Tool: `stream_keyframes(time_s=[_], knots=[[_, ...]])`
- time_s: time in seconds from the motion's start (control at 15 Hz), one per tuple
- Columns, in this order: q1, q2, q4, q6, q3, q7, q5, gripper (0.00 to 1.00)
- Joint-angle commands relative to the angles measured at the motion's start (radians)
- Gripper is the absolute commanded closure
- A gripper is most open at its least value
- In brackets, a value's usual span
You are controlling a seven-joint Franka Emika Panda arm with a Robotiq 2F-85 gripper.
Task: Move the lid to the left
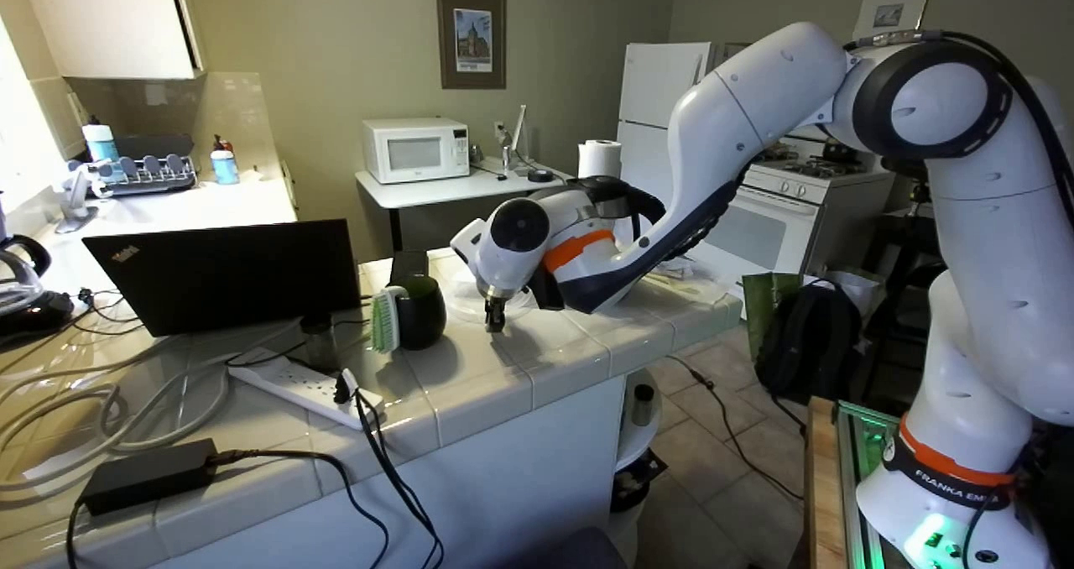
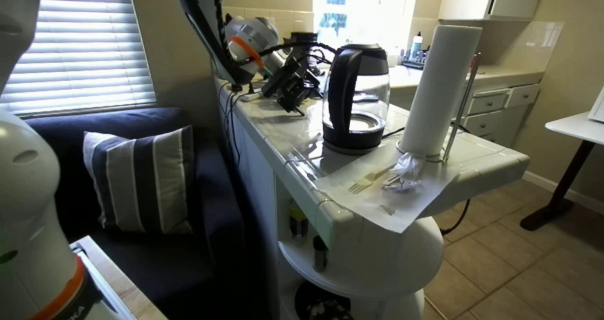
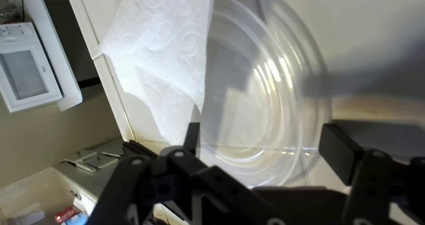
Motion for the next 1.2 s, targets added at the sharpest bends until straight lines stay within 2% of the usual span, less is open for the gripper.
stream_keyframes(time_s=[0.0, 0.47, 0.53, 1.13], knots=[[-0.01, 0.034, 0.02, 0.043, -0.011, -0.021, -0.023, 0.39], [-0.02, 0.04, 0.012, 0.093, -0.009, -0.05, 0.01, 0.94], [-0.021, 0.039, 0.009, 0.097, -0.008, -0.055, 0.018, 0.99], [-0.009, -0.03, -0.025, 0.058, 0.016, -0.099, 0.102, 0.98]])
